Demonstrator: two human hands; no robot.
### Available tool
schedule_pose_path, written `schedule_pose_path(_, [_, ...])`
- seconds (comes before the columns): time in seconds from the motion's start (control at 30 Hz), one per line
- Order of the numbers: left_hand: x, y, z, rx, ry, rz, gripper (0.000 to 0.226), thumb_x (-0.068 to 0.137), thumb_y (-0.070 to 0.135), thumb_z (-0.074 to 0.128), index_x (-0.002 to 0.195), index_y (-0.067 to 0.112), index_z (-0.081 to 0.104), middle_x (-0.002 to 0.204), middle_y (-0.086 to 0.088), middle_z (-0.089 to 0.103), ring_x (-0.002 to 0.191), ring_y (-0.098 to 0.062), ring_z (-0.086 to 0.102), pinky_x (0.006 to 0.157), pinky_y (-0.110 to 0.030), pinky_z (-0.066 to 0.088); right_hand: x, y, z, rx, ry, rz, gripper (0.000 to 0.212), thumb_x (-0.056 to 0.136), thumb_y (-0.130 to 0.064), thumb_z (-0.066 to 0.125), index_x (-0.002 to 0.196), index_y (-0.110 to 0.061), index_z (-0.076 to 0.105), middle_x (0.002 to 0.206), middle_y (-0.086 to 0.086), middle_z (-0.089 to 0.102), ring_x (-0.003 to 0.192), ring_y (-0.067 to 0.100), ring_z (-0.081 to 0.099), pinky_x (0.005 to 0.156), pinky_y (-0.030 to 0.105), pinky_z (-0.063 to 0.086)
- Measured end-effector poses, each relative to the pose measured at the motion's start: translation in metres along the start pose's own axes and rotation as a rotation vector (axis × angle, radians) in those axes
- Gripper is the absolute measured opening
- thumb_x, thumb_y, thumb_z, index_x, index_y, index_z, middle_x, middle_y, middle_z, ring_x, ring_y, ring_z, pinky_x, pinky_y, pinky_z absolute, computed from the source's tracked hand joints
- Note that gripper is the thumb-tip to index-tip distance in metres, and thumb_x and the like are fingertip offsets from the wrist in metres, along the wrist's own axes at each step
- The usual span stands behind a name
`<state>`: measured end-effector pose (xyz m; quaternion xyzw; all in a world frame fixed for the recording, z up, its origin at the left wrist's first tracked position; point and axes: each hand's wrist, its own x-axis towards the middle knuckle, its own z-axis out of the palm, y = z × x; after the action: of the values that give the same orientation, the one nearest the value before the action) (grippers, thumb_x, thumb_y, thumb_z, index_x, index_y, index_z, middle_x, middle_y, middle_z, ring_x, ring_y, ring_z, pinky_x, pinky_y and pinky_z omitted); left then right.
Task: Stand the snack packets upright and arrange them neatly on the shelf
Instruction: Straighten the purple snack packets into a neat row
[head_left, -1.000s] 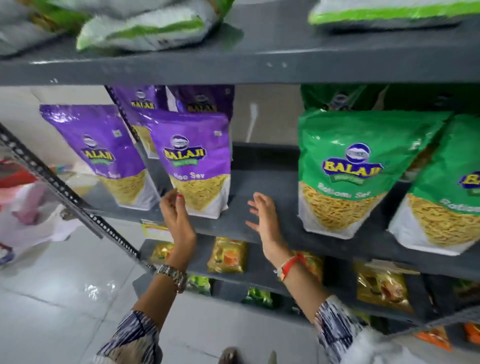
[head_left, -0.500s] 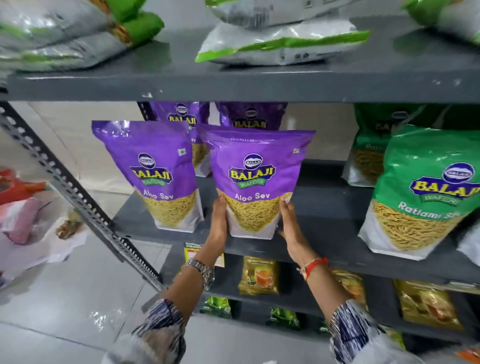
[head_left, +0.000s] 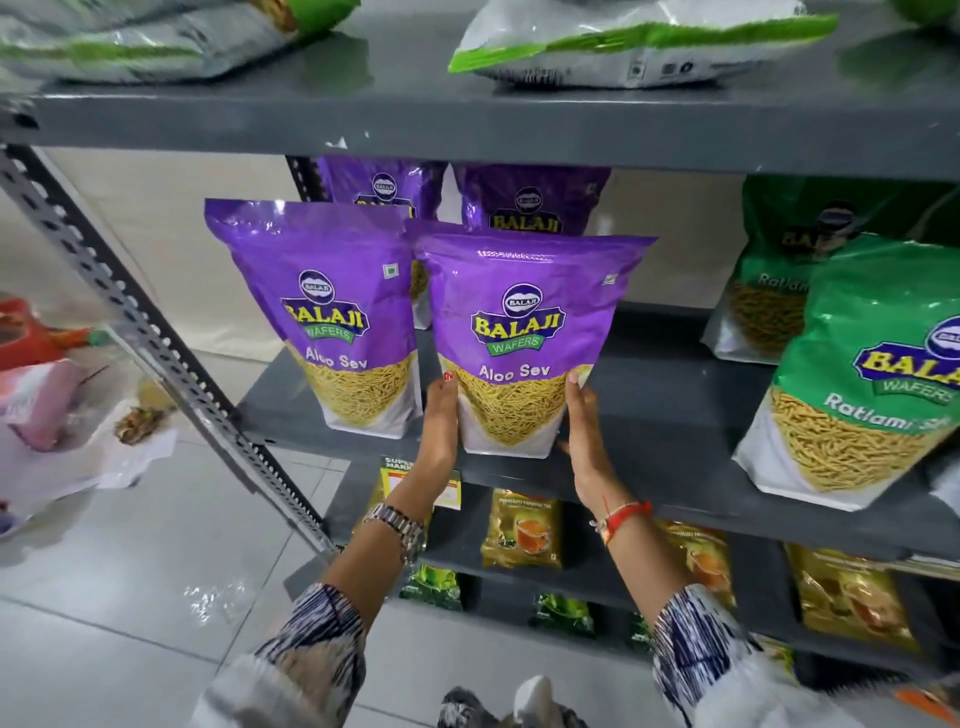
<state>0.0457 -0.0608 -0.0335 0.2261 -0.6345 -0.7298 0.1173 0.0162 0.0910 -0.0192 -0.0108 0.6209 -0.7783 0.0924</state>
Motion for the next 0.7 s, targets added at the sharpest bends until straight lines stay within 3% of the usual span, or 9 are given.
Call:
schedule_pose_path(0.1, [-0.016, -0.013, -0.012, 0.098, 0.080, 0.044, 0.058, 0.079, 0.065, 0.041, 0.117, 0.024, 0.053, 0.132, -0.005, 0.055, 0.123, -0.021, 0.051, 0.108, -0.045, 0.038, -0.012, 0.004, 0.004, 0.018, 0.228, -0.152, 0.035, 0.092, -0.032, 0.050, 0.121, -0.011, 0.047, 0.107, -0.001, 0.057, 0.086, -0.009, 0.060, 0.066, 0.004, 0.046])
schedule_pose_path(0.17, [-0.039, -0.012, -0.024, 0.096, 0.222, 0.151, 0.041, 0.086, 0.051, 0.042, 0.109, 0.021, 0.060, 0.114, -0.004, 0.065, 0.104, -0.011, 0.060, 0.094, -0.033, 0.047, -0.025, 0.013, 0.010, 0.006, 0.330, -0.247, 0.026, 0.089, -0.033, 0.055, 0.113, -0.025, 0.051, 0.116, 0.008, 0.054, 0.099, 0.003, 0.059, 0.075, 0.011, 0.048])
schedule_pose_path(0.2, [-0.046, -0.013, -0.031, 0.066, 0.318, 0.219, 0.031, 0.091, 0.039, 0.043, 0.101, 0.017, 0.063, 0.098, -0.003, 0.067, 0.088, -0.005, 0.062, 0.081, -0.026, 0.050, -0.032, 0.019, 0.016, -0.012, 0.339, -0.297, 0.021, 0.087, -0.034, 0.056, 0.107, -0.034, 0.051, 0.117, 0.010, 0.054, 0.103, 0.014, 0.057, 0.082, 0.021, 0.050])
schedule_pose_path(0.27, [-0.054, -0.007, -0.053, 0.011, 0.524, 0.334, 0.023, 0.093, 0.021, 0.041, 0.085, 0.014, 0.061, 0.075, 0.000, 0.058, 0.062, -0.001, 0.052, 0.061, -0.026, 0.043, -0.048, 0.028, 0.032, -0.108, 0.285, -0.379, 0.018, 0.084, -0.036, 0.056, 0.100, -0.040, 0.051, 0.111, 0.004, 0.055, 0.104, 0.023, 0.054, 0.088, 0.038, 0.049])
schedule_pose_path(0.37, [-0.036, 0.001, -0.091, -0.012, 0.719, 0.409, 0.016, 0.089, 0.017, 0.041, 0.086, 0.016, 0.057, 0.080, -0.001, 0.054, 0.074, -0.011, 0.049, 0.069, -0.032, 0.040, -0.067, 0.033, 0.066, -0.173, -0.009, -0.384, 0.017, 0.084, -0.034, 0.054, 0.101, -0.031, 0.052, 0.107, -0.001, 0.055, 0.101, 0.016, 0.054, 0.085, 0.026, 0.046])
schedule_pose_path(0.47, [-0.002, 0.012, -0.124, -0.008, 0.641, 0.328, 0.030, 0.093, 0.025, 0.037, 0.117, 0.011, 0.048, 0.113, -0.005, 0.050, 0.107, -0.017, 0.047, 0.094, -0.028, 0.039, -0.067, 0.029, 0.102, -0.160, -0.250, -0.210, 0.025, 0.083, -0.031, 0.054, 0.107, -0.031, 0.050, 0.111, -0.006, 0.055, 0.102, 0.008, 0.053, 0.082, 0.012, 0.043])
schedule_pose_path(0.53, [0.017, 0.019, -0.136, -0.039, 0.539, 0.212, 0.046, 0.094, 0.037, 0.033, 0.135, 0.018, 0.035, 0.140, -0.003, 0.041, 0.129, -0.017, 0.038, 0.111, -0.038, 0.031, -0.057, 0.027, 0.119, -0.186, -0.289, -0.117, 0.040, 0.082, -0.037, 0.052, 0.121, -0.036, 0.044, 0.127, -0.010, 0.050, 0.120, 0.011, 0.048, 0.098, 0.019, 0.038])
schedule_pose_path(0.6, [0.029, 0.027, -0.139, -0.113, 0.426, 0.091, 0.055, 0.093, 0.048, 0.029, 0.143, 0.025, 0.026, 0.152, 0.001, 0.028, 0.138, -0.017, 0.029, 0.116, -0.044, 0.024, -0.048, 0.023, 0.131, -0.236, -0.285, -0.029, 0.065, 0.086, -0.045, 0.049, 0.143, -0.026, 0.026, 0.152, 0.002, 0.030, 0.140, 0.017, 0.029, 0.114, 0.035, 0.026])
schedule_pose_path(0.7, [0.027, 0.040, -0.129, -0.194, 0.282, 0.022, 0.060, 0.092, 0.054, 0.024, 0.139, 0.020, 0.037, 0.144, -0.005, 0.043, 0.131, -0.021, 0.041, 0.109, -0.039, 0.032, -0.040, 0.013, 0.139, -0.208, -0.308, 0.058, 0.065, 0.094, -0.041, 0.040, 0.148, -0.021, 0.010, 0.159, 0.002, 0.014, 0.145, 0.018, 0.018, 0.118, 0.038, 0.019])
